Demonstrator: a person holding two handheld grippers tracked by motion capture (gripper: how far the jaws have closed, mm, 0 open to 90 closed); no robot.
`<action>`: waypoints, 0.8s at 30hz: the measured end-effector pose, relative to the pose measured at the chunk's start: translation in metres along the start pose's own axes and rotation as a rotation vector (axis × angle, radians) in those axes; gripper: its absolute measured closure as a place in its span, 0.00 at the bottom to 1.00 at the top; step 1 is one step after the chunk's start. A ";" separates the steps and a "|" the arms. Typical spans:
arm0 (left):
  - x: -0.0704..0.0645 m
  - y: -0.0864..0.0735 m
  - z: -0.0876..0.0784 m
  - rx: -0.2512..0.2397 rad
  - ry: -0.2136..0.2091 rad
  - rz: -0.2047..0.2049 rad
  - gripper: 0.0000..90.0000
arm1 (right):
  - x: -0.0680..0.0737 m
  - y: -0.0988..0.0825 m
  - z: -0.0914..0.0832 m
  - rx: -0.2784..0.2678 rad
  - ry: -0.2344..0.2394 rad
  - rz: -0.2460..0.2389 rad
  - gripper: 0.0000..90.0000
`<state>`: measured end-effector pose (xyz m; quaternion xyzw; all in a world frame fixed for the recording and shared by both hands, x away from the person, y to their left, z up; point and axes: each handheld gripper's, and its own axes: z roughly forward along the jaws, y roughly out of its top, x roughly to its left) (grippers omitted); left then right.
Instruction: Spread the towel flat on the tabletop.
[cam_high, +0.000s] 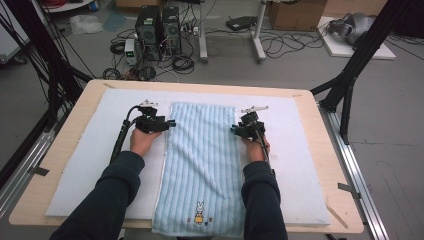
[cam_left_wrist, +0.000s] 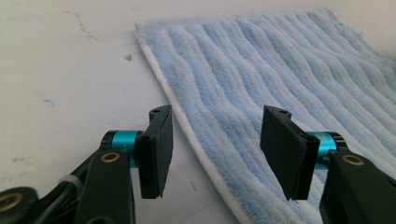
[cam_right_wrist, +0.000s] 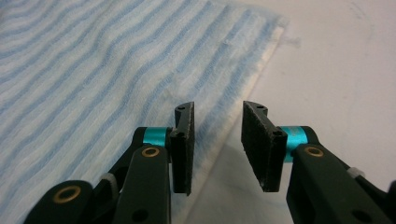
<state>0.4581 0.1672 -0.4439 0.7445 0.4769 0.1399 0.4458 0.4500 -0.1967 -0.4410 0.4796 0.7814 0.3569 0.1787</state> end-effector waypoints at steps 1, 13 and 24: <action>0.000 0.000 0.000 0.006 0.001 0.004 0.51 | 0.002 0.002 0.004 0.013 -0.007 -0.011 0.77; -0.004 0.003 0.006 0.008 0.045 0.010 0.54 | 0.000 0.008 0.004 -0.027 -0.125 -0.017 0.80; -0.016 0.001 0.012 0.073 0.107 0.107 0.68 | -0.013 0.019 0.027 -0.030 -0.075 0.082 0.73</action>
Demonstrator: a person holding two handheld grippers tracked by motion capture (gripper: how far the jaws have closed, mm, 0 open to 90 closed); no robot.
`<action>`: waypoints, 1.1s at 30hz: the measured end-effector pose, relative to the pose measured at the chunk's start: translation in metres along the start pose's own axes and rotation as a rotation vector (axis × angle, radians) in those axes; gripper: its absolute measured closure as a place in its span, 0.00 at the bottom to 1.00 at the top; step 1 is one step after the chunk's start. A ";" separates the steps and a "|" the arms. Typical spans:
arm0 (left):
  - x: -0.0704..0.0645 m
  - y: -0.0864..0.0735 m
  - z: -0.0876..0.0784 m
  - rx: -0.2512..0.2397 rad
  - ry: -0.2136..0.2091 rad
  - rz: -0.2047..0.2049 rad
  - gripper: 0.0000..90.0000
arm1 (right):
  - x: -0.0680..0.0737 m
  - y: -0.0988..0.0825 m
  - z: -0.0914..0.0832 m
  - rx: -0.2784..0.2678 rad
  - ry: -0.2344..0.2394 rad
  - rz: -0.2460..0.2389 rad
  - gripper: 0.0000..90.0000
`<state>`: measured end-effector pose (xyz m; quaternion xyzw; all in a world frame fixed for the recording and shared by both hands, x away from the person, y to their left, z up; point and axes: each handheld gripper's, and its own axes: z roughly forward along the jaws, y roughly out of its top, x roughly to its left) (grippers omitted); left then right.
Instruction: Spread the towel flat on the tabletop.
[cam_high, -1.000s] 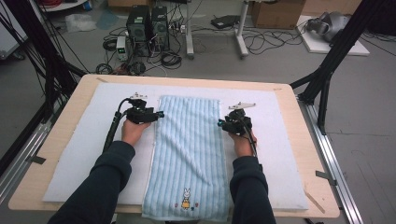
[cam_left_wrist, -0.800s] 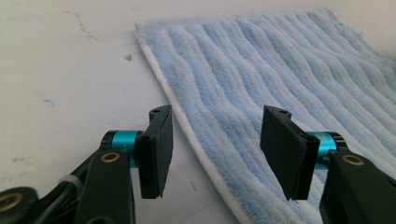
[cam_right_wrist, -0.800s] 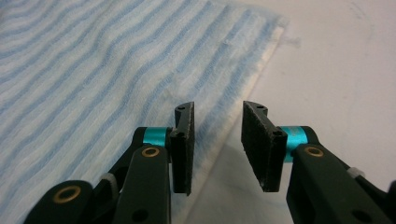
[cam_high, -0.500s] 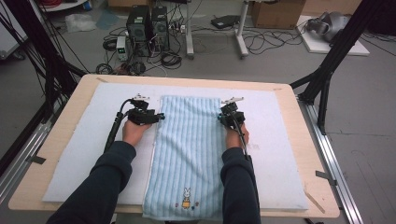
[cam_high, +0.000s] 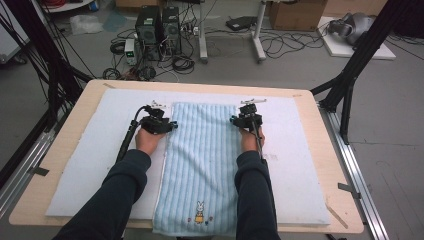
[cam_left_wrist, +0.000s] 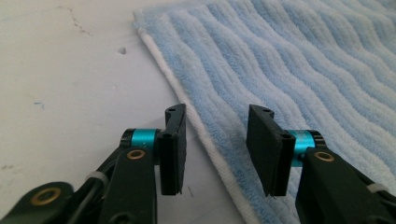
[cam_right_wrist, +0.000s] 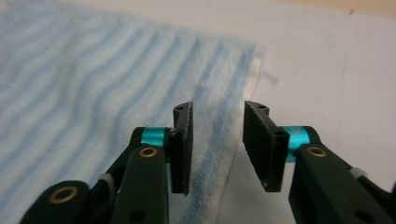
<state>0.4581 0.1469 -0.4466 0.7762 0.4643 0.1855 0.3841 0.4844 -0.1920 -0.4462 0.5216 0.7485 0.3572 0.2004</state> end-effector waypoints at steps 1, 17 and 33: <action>-0.002 0.000 -0.001 0.004 -0.007 0.016 0.72 | 0.002 0.000 0.003 0.001 -0.021 -0.025 0.83; 0.000 -0.004 -0.008 -0.035 0.046 -0.035 0.60 | -0.005 -0.002 -0.045 -0.090 -0.035 -0.092 0.76; -0.013 -0.022 -0.021 -0.026 -0.023 0.003 0.93 | 0.018 -0.054 -0.068 0.090 0.112 -0.145 0.88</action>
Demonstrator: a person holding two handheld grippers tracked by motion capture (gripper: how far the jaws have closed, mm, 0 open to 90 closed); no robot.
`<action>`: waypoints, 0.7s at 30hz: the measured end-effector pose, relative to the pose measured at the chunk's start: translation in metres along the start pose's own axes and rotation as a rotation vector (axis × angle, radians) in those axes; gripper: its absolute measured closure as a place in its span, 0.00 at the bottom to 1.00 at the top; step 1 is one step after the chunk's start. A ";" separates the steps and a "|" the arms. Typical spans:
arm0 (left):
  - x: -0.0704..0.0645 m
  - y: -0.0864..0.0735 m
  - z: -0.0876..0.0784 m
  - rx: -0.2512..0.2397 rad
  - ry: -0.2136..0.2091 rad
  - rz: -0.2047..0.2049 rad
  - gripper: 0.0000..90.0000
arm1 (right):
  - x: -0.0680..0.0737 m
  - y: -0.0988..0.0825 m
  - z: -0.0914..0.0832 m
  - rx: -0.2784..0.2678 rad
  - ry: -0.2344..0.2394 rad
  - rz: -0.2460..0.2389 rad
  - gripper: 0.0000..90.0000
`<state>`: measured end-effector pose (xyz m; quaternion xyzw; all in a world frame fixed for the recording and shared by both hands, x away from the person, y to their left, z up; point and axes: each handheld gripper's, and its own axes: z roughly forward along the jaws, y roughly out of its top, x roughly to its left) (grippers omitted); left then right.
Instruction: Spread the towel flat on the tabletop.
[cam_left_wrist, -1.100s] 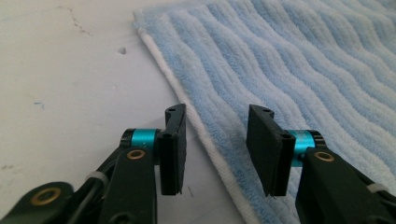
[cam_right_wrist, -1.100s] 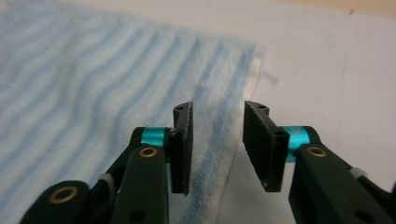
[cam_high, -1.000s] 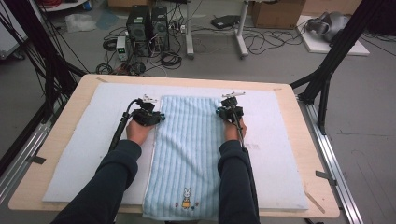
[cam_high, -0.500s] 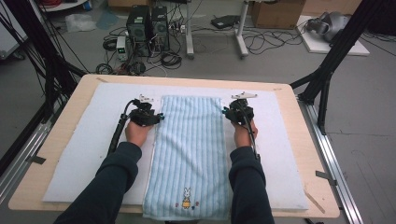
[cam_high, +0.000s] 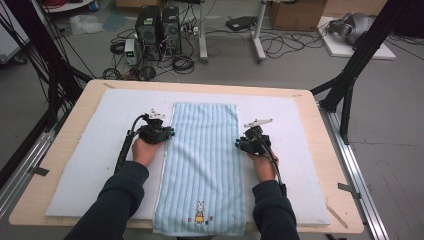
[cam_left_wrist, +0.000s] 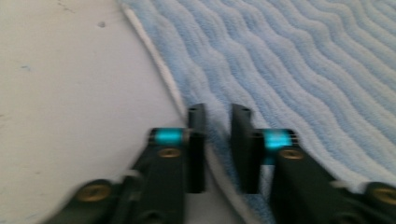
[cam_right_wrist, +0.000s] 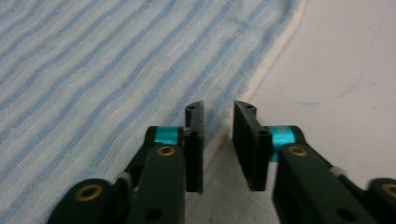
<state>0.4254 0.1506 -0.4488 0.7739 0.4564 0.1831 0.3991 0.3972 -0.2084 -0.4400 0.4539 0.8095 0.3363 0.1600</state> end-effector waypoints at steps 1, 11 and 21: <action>0.001 0.000 0.001 -0.005 0.005 0.001 0.96 | 0.001 0.001 0.000 0.002 0.003 -0.007 0.95; 0.007 -0.007 -0.010 -0.038 -0.008 -0.089 0.63 | 0.011 0.003 -0.006 -0.016 -0.117 -0.015 0.77; -0.007 -0.033 -0.051 -0.064 -0.153 -0.045 0.66 | 0.033 -0.023 -0.049 -0.129 -0.038 -0.054 0.75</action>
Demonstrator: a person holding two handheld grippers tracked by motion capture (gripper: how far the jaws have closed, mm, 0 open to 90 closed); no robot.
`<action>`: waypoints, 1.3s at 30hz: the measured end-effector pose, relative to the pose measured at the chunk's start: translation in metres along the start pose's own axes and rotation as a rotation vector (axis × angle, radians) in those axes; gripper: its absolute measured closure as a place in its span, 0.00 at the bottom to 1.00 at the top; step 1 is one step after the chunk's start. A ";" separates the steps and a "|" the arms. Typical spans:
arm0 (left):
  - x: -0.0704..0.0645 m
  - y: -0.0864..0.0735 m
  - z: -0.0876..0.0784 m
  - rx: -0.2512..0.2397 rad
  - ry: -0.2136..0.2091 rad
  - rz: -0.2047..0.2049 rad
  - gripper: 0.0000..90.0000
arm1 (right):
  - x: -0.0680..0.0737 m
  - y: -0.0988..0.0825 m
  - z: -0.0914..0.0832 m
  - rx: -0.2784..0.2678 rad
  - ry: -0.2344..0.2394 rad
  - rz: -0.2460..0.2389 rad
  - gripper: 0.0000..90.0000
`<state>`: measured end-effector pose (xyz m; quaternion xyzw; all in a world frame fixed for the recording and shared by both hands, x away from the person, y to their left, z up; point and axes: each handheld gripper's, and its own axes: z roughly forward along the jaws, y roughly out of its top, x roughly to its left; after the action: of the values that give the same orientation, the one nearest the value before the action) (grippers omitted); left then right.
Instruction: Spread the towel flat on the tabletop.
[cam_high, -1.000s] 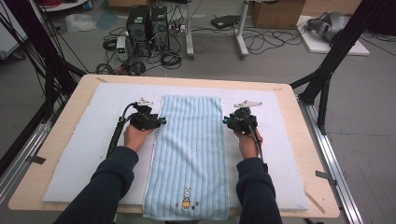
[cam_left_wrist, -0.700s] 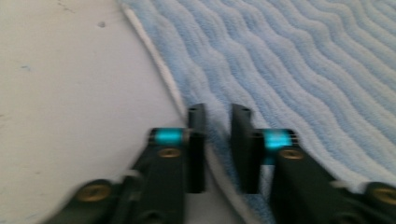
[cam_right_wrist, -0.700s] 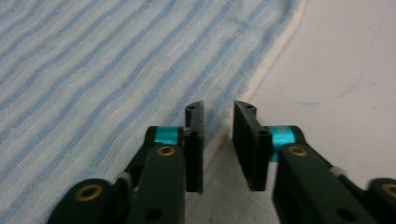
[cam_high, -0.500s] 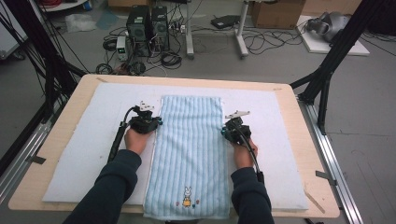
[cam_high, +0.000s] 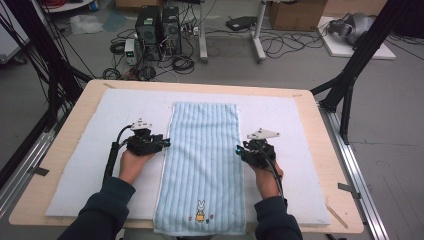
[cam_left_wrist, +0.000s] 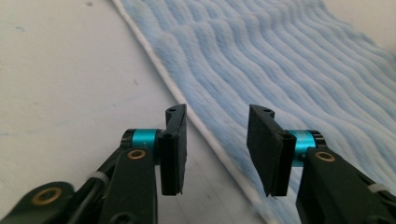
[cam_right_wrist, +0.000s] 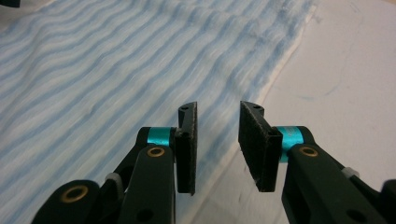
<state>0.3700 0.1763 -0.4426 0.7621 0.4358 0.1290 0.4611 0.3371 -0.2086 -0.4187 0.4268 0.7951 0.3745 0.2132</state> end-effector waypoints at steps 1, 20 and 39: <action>-0.004 -0.003 -0.003 -0.001 -0.013 0.010 0.69 | 0.002 -0.003 -0.004 -0.002 0.011 -0.002 0.75; -0.046 -0.036 -0.023 0.090 -0.077 0.246 0.94 | 0.034 -0.042 -0.012 0.075 0.095 -0.076 0.81; -0.029 -0.038 -0.037 0.017 -0.034 0.127 0.73 | 0.027 -0.046 -0.023 0.111 0.109 -0.060 0.86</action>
<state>0.3104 0.1822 -0.4473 0.7942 0.3798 0.1413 0.4527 0.2836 -0.2121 -0.4411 0.3929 0.8375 0.3460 0.1565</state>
